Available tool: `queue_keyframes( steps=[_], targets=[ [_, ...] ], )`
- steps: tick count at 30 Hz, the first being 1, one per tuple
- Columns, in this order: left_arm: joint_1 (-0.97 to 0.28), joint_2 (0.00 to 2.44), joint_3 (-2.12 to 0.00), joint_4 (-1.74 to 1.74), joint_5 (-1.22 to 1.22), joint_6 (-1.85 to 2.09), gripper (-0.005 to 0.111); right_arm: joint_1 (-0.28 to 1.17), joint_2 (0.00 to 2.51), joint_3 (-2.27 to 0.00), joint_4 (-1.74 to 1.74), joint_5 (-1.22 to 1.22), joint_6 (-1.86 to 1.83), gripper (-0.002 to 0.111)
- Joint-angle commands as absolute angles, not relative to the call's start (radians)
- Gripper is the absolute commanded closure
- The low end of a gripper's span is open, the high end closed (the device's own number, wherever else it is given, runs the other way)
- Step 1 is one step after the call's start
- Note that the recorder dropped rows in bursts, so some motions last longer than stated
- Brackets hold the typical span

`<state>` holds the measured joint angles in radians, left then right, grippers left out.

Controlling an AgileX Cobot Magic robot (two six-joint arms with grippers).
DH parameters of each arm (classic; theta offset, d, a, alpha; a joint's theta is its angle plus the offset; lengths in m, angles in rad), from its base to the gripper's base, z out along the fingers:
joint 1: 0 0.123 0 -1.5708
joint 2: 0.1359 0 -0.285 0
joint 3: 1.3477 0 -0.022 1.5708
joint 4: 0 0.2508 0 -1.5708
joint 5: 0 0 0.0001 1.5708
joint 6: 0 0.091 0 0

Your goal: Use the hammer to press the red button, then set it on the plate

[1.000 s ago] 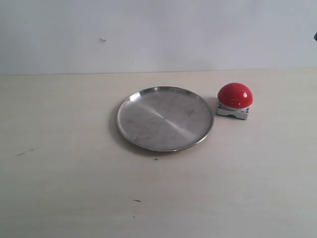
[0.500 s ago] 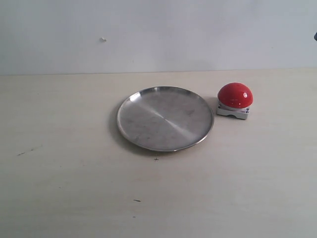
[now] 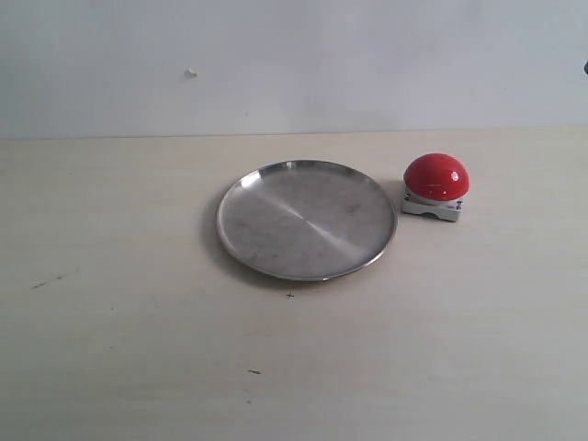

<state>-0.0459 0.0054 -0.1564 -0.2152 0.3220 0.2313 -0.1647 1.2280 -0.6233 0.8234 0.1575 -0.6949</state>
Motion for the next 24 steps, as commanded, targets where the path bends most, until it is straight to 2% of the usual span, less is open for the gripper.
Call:
queue_keyframes(
  steps=[1, 11, 19, 24],
  targets=[
    [-0.045, 0.0, -0.151, -0.213, 0.322, 0.233, 0.107, -0.169, 1.212, -0.636, 0.837, 0.098, -0.672, 0.108],
    [-0.045, 0.0, -0.151, -0.213, 0.322, 0.233, 0.107, -0.163, 1.212, -0.641, 0.83, 0.064, -0.651, 0.108],
    [-0.045, 0.0, -0.151, -0.213, 0.322, 0.233, 0.107, -0.164, 1.212, -0.785, 0.824, 0.44, -0.765, 0.108],
    [-0.045, 0.0, -0.151, -0.213, 0.322, 0.233, 0.107, -0.083, 1.211, -0.763, 0.833, 0.447, -0.786, 0.108]
  ],
)
